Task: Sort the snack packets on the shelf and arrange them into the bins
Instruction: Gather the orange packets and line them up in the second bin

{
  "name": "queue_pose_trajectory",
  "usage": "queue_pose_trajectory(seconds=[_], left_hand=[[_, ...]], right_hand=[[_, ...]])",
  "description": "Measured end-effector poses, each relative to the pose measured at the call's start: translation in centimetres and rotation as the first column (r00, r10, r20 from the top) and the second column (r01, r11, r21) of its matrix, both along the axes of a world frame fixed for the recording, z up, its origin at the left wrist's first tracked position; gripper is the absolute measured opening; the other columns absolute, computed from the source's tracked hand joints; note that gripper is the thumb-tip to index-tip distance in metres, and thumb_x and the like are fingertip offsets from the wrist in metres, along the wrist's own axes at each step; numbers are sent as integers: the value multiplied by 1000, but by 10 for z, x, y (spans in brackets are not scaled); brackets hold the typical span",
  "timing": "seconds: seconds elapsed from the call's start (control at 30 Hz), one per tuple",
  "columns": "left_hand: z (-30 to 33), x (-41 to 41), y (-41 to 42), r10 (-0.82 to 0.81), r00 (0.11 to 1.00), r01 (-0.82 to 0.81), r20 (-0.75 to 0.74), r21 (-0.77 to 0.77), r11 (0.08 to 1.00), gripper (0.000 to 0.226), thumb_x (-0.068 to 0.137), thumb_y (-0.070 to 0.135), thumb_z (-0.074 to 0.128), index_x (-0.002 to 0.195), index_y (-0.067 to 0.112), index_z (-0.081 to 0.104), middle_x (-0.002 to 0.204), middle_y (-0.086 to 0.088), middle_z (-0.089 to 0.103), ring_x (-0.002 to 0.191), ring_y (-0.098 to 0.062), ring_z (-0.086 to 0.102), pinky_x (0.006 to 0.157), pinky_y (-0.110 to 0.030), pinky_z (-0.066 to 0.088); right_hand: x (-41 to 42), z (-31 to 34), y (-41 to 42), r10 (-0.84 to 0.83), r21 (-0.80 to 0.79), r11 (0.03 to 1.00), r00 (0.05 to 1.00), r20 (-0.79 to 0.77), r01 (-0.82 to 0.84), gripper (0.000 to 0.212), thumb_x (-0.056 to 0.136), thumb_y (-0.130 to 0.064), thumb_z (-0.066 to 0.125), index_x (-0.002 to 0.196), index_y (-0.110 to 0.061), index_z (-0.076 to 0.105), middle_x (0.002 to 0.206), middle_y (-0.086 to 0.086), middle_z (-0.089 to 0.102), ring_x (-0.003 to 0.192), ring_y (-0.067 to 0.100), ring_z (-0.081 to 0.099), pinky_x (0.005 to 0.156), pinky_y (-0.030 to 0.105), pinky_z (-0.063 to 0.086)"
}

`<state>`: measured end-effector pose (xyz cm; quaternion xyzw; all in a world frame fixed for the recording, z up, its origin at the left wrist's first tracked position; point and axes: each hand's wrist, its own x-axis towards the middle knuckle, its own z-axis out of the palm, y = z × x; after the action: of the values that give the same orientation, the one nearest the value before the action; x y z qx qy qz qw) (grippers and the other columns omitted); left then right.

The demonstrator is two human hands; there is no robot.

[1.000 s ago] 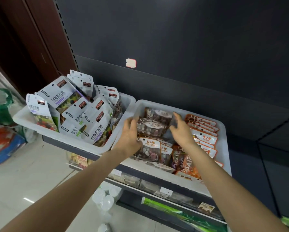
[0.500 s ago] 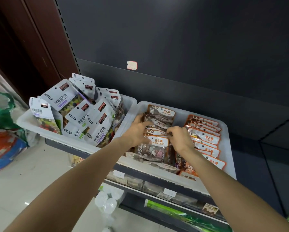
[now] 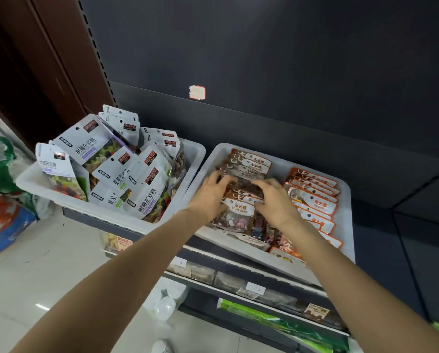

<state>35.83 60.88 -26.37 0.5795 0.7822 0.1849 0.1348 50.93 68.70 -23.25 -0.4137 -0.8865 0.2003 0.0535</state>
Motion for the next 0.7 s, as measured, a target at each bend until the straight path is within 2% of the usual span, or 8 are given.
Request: queue_pose_trajectory(seconds=[0.1,0.17,0.27,0.3,0.37,0.5,0.63,0.7], left_hand=[[11,-1,-16,27,997,-37,73,143,989,69,77,15,76,135,19,40,141,-7,31,133,-22,32,110,-33,34],[19,-6,-30,-6,996,-12,93,193,981,56,75,25,79,123,17,51,127,-3,41,121,-17,40,103,-29,38],[26,-15,-50,-150,972,138,181,79,987,38,71,38,79,103,21,66,112,7,48,109,-8,43,98,-26,36],[29,-18,-54,-183,971,181,156,24,983,35,72,38,79,101,22,68,113,9,46,112,-7,41,99,-24,33],[30,-24,-57,-246,969,246,-3,-38,969,31,77,35,75,105,22,70,123,7,44,120,-9,37,103,-25,29],[31,-24,-56,-246,949,222,-199,-136,966,25,88,32,65,110,22,67,128,1,41,121,-15,39,102,-31,36],[29,-16,-44,-158,966,123,-203,-176,977,20,96,25,51,109,16,64,117,-5,52,104,-25,56,84,-34,47],[31,-13,-33,-85,981,68,-172,-104,992,19,98,24,47,108,14,61,107,-9,58,95,-28,59,76,-35,47]], right_hand=[[8,2,-9,82,121,990,991,-105,-69,39,90,-23,61,127,-21,51,131,-1,42,124,15,39,95,29,42],[9,3,-12,106,120,988,992,-74,-97,34,91,-35,58,121,-20,53,125,-2,44,118,14,41,89,28,43],[7,-1,-15,147,70,986,986,77,-152,37,87,-41,61,119,-22,56,123,-2,46,118,14,42,87,30,43],[6,-2,-15,150,77,985,984,99,-157,34,87,-38,62,117,-22,57,123,-2,48,117,15,44,85,29,42],[5,-3,-16,117,123,984,988,100,-129,23,89,-30,62,110,-21,58,116,0,54,108,17,52,76,26,41],[0,1,-18,55,242,968,996,69,-70,10,93,-23,57,99,-17,60,106,3,59,94,20,59,68,26,40],[1,5,-10,-45,269,962,999,15,39,13,94,-23,56,103,-16,61,109,4,61,97,21,60,72,30,45],[1,4,-6,-40,233,972,998,54,26,16,93,-22,58,107,-18,60,113,4,61,101,21,60,76,30,47]])
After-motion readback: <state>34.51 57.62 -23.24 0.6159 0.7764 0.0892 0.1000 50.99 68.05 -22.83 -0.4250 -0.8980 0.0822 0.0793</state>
